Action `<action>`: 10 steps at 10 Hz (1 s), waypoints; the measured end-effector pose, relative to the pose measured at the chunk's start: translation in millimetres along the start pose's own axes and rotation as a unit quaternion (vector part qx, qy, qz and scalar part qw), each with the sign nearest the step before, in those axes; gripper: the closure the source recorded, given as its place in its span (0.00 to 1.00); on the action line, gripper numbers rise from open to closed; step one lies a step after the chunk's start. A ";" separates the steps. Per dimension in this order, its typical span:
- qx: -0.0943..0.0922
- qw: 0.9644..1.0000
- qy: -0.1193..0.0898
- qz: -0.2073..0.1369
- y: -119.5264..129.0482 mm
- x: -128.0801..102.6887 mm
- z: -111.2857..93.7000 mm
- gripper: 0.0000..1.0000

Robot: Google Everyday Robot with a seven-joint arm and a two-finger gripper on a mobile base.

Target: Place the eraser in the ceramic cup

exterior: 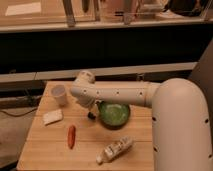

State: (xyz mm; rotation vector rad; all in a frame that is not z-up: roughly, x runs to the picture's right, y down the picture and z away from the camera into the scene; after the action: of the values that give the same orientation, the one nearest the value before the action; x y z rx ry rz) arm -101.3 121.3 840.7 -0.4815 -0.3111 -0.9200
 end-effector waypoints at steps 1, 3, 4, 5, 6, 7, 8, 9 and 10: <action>0.003 1.000 -0.004 0.002 0.7 0.2 0.6 0.20; 0.009 1.000 -0.008 0.004 2.9 1.7 1.1 0.20; 0.011 1.000 -0.010 0.005 3.8 2.0 1.6 0.20; 0.013 1.000 -0.011 0.006 4.2 2.1 2.1 0.20; 0.015 1.000 -0.012 0.006 4.2 2.4 2.8 0.20; 0.016 1.000 -0.013 0.007 4.9 2.8 4.1 0.20; 0.016 1.000 -0.013 0.007 5.4 2.7 4.8 0.20; 0.016 1.000 -0.013 0.006 4.7 1.0 4.9 0.20; 0.017 1.000 -0.012 0.003 -0.4 -4.2 5.0 0.20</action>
State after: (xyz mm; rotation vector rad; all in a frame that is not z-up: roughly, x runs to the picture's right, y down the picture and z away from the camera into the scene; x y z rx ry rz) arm -104.4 126.6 843.1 -0.4631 -0.3464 -0.9022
